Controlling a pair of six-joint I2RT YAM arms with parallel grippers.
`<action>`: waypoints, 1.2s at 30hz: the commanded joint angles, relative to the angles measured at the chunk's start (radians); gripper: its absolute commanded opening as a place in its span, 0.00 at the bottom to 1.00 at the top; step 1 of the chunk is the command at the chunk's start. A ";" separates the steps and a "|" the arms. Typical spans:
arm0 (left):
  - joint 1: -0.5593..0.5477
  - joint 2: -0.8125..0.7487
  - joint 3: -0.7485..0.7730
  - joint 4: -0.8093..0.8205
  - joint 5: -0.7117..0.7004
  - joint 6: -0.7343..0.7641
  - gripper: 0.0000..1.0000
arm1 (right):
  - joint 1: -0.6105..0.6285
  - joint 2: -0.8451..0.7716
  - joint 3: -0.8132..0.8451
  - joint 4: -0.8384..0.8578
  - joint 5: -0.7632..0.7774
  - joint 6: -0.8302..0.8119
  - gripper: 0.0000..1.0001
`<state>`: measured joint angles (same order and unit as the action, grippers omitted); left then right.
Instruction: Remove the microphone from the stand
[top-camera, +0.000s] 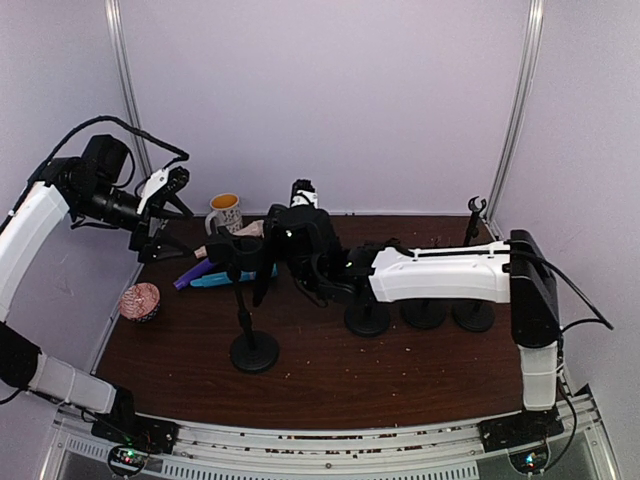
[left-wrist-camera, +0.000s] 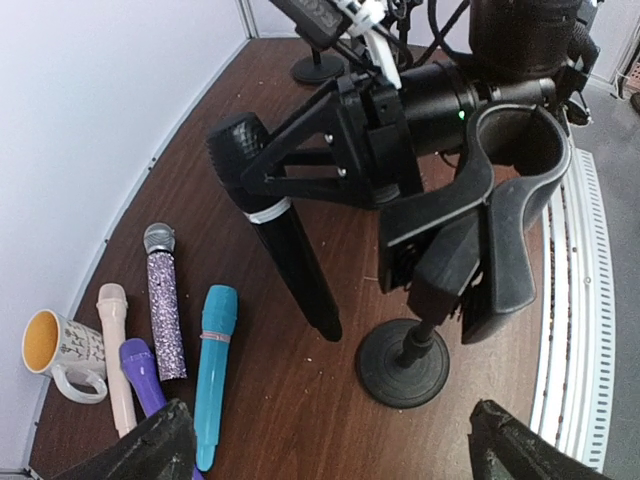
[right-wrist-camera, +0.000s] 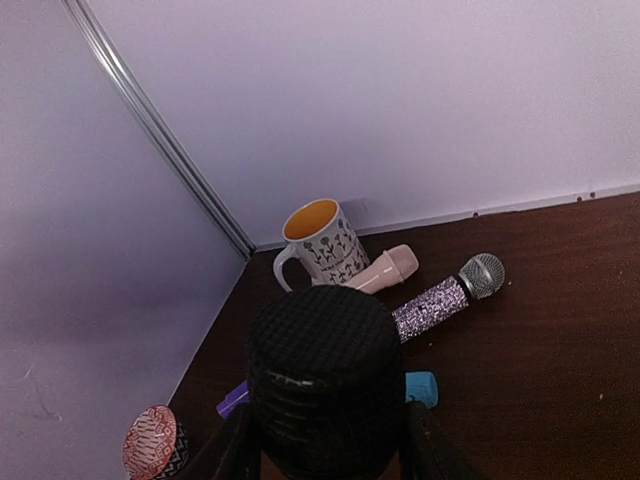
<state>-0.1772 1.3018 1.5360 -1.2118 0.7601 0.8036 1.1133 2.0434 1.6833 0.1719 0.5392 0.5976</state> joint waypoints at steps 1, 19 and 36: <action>0.024 -0.042 -0.046 0.038 0.005 -0.015 0.98 | 0.015 0.047 0.051 0.007 0.103 0.253 0.07; 0.045 -0.062 -0.091 0.037 0.007 -0.007 0.98 | -0.025 0.190 -0.024 -0.131 -0.009 0.817 0.32; 0.057 -0.076 -0.120 0.037 -0.004 -0.011 0.98 | -0.061 0.179 -0.127 0.042 -0.132 0.797 0.69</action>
<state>-0.1349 1.2404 1.4277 -1.2026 0.7582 0.8005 1.0576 2.2627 1.5944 0.1471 0.4183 1.4384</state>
